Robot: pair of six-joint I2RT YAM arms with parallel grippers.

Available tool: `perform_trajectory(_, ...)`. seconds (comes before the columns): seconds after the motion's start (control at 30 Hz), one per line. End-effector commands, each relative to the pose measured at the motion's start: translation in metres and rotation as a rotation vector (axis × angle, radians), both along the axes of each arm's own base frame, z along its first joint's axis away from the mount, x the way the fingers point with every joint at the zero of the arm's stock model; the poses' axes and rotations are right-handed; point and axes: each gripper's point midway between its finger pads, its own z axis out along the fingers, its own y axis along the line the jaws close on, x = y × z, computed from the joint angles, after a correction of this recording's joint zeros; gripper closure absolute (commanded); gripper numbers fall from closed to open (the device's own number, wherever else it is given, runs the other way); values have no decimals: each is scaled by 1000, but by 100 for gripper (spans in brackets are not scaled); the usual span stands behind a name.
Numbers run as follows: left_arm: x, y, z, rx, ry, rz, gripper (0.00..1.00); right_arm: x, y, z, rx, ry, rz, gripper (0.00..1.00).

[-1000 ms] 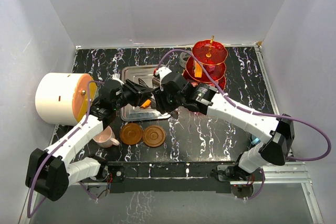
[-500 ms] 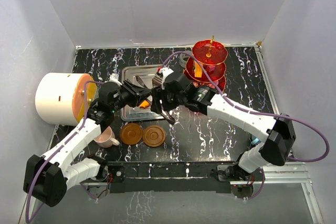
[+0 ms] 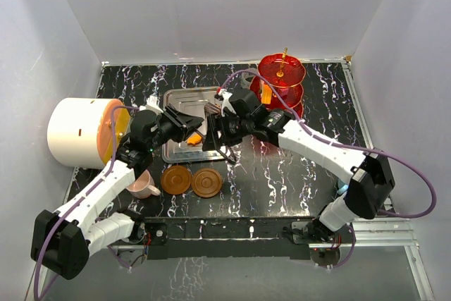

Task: Serve the afternoon tea
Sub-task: Adjust the clamp.

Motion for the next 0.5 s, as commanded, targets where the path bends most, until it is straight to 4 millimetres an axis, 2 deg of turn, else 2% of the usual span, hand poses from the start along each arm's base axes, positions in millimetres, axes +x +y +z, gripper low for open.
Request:
perform_trajectory(0.0,-3,-3,21,-32,-69,-26,83,12,9,24,-2,-100,17,39)
perform_trajectory(0.13,-3,-4,19,-31,-63,-29,82,25,1,20,-75,-130,-52,41)
perform_trajectory(0.27,-3,-2,15,-24,-44,-18,81,25,5,14,-158,-164,-68,42)
perform_trajectory(0.4,-2,-1,13,-14,-35,-10,80,28,1,7,-255,-188,-98,43)
perform_trajectory(0.47,-2,0,12,-13,-34,-8,80,27,3,8,-239,-190,-88,50)
